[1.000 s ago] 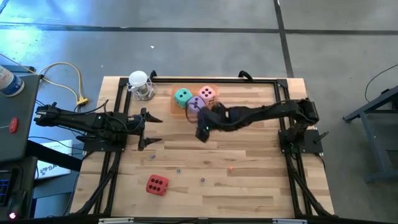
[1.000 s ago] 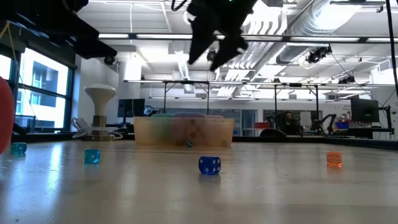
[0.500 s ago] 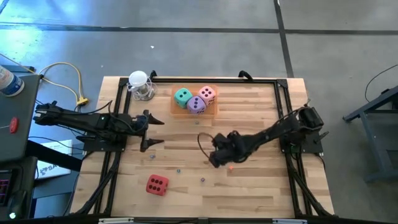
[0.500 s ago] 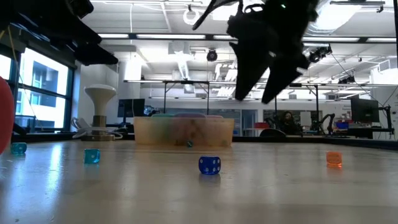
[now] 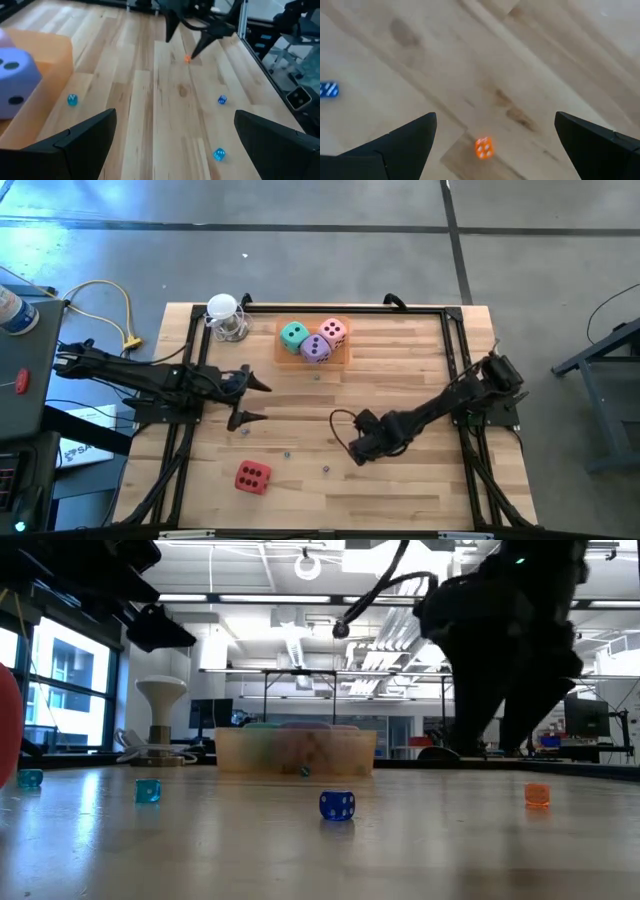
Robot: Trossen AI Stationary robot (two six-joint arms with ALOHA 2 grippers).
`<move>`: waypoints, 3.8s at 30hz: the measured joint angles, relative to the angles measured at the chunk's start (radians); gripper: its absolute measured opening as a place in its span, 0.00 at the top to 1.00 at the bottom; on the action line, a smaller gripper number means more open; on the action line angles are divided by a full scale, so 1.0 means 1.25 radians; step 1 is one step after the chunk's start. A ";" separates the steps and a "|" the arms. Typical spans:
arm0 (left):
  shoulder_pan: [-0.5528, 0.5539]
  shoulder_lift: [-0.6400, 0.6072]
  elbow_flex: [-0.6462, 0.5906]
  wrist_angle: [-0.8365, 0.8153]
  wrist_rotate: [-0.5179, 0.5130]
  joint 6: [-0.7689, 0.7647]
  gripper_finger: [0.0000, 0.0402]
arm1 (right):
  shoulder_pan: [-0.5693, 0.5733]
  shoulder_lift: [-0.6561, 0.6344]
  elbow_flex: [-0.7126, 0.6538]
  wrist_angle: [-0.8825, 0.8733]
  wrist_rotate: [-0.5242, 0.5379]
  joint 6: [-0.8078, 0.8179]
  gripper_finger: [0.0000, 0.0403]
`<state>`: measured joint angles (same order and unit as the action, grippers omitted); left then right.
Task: Pick & Place Dice
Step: Put the small orange die into the bin
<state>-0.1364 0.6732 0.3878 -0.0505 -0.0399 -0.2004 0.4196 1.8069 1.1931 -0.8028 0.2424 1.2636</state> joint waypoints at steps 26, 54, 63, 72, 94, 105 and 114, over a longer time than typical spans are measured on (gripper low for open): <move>0.000 0.166 0.000 0.196 0.073 -0.033 0.02 | 0.125 0.000 0.001 0.075 0.096 0.223 0.05; -0.047 0.166 0.000 0.218 0.073 -0.029 0.02 | 0.125 0.115 0.004 0.038 0.064 0.227 0.11; -0.047 0.166 0.000 0.221 0.073 -0.033 0.02 | 0.123 0.116 0.002 0.032 0.080 0.228 0.23; -0.047 0.166 0.000 0.234 0.073 0.005 0.02 | 0.119 0.117 0.002 0.026 0.075 0.216 0.48; -0.047 0.166 0.000 0.257 0.073 0.105 0.02 | -0.019 0.066 0.051 0.020 0.084 -0.066 0.90; -0.047 0.166 0.000 0.260 0.073 0.212 0.02 | -0.290 0.044 0.125 0.146 0.204 -0.546 0.90; -0.047 0.166 0.000 0.260 0.073 0.199 0.02 | -0.454 0.044 0.125 0.192 0.190 -0.623 0.88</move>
<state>-0.1947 0.8803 0.3878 0.2741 0.0513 0.0483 -0.1477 1.8622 1.3498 -0.5632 0.4799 0.4850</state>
